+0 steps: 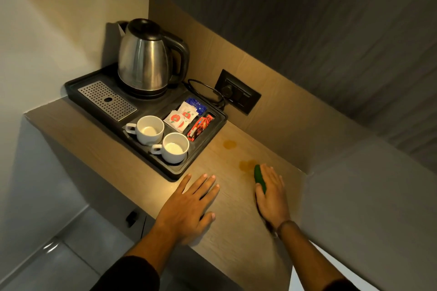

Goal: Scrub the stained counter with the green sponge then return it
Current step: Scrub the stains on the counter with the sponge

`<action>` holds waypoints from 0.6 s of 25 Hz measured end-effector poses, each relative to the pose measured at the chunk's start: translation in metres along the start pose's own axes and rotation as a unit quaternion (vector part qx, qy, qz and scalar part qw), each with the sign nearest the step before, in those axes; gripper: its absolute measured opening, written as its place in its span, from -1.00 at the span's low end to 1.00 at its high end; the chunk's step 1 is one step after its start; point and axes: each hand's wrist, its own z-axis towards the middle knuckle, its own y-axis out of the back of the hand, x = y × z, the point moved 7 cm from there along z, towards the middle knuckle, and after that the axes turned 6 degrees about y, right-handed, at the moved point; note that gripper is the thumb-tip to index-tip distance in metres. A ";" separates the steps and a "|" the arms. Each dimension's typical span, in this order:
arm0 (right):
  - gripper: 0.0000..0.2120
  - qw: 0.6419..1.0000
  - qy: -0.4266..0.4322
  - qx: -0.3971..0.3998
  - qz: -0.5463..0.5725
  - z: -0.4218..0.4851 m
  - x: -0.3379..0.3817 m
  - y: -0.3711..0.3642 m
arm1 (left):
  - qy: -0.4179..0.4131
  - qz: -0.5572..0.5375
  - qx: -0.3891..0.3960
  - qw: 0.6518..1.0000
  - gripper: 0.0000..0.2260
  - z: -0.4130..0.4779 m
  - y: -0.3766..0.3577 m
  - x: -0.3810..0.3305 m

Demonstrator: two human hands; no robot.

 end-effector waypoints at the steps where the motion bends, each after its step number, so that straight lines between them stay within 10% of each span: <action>1: -0.41 0.999 0.045 0.020 0.005 -0.011 0.000 -0.005 | 0.000 -0.003 -0.001 1.000 -0.38 0.000 0.000 0.000; 8: -0.46 0.998 -0.049 -0.029 -0.007 0.037 -0.025 0.018 | 0.004 0.009 0.004 1.000 -0.38 0.000 0.001 -0.001; 12: -0.41 0.996 0.090 0.021 0.004 -0.005 -0.007 -0.002 | 0.006 -0.002 -0.002 1.000 -0.38 -0.001 0.001 0.000; 15: -0.44 0.999 0.044 0.005 -0.008 0.002 -0.030 0.011 | 0.007 0.004 0.003 1.000 -0.37 0.000 0.000 0.000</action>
